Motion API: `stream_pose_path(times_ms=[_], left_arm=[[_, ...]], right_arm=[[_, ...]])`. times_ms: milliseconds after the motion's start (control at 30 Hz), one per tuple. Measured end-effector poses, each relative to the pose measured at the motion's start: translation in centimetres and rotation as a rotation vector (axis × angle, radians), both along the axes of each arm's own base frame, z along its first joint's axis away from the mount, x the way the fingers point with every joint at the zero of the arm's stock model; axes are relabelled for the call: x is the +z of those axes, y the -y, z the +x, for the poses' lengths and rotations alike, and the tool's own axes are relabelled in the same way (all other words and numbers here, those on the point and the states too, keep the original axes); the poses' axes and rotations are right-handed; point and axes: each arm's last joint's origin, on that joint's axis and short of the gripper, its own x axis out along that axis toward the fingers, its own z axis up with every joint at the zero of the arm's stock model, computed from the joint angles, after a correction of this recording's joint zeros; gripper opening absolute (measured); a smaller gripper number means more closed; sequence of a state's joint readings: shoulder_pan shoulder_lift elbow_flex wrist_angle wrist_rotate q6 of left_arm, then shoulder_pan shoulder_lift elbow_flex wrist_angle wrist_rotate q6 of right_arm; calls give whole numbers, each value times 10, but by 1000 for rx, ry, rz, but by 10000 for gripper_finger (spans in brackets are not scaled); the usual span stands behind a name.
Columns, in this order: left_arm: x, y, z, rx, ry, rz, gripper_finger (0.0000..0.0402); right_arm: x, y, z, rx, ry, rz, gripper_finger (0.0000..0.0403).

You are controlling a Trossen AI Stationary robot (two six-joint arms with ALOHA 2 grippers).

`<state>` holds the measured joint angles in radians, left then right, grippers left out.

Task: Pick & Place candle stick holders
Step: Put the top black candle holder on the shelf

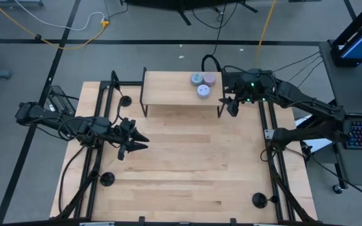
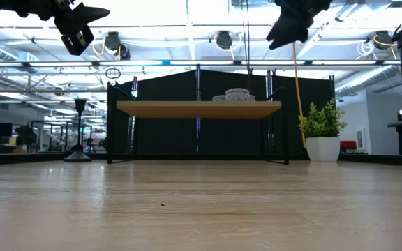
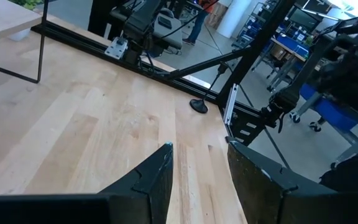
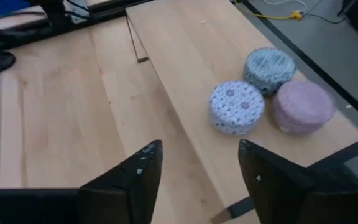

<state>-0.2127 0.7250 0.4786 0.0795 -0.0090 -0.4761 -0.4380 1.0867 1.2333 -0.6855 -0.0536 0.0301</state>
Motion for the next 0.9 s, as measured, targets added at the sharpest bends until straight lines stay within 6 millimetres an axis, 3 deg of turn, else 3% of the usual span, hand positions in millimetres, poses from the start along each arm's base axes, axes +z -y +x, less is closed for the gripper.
stream_pose_path(times_ms=[267,567,700,900], left_arm=[[2,-1,0,21,18,2,159],[23,-7,2,166,233,-32,159],[28,-15,3,221,242,-97,159],[60,-28,2,294,199,-49,159]], right_arm=[[-36,-17,-29,-59,154,60,178],[-61,-35,-69,-63,262,43,172],[-69,-40,-81,-57,337,12,171],[-71,-47,-96,-48,443,-32,171]])
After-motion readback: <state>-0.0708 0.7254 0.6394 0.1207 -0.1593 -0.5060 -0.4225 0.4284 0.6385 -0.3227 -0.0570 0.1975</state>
